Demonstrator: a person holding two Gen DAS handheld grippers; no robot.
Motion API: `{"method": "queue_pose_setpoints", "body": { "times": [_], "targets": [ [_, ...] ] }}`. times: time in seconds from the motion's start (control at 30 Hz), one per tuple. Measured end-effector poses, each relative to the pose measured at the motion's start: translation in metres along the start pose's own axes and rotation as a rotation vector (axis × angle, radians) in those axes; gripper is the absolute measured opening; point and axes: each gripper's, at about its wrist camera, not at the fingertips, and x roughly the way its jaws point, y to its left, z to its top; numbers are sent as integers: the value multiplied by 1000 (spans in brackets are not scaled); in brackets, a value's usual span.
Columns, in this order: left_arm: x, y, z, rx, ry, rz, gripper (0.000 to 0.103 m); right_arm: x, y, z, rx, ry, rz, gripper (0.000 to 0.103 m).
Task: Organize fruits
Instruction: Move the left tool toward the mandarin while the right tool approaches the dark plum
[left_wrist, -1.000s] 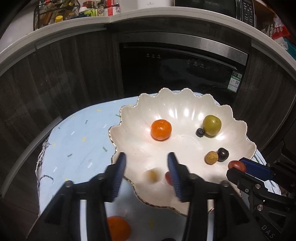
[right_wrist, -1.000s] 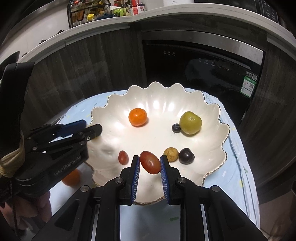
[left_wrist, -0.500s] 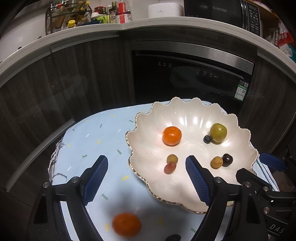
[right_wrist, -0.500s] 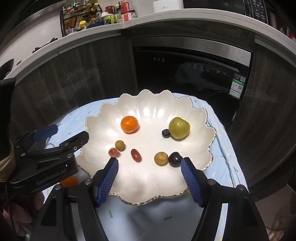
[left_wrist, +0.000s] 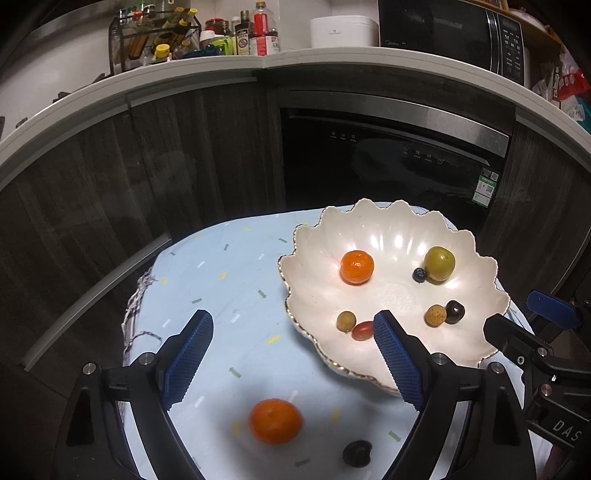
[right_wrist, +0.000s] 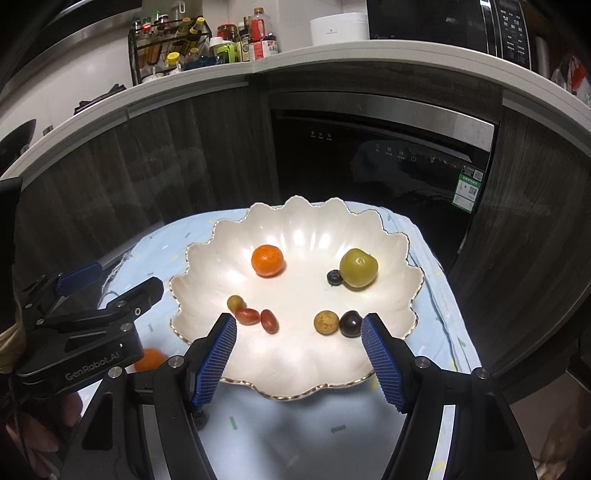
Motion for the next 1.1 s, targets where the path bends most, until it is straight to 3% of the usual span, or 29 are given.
{"method": "queue_pose_setpoints", "body": {
  "times": [1.1],
  "targets": [
    [-63,45,-37,-75,-26,105,89,-34,45,-16,-67,-34,96,71]
  ]
}}
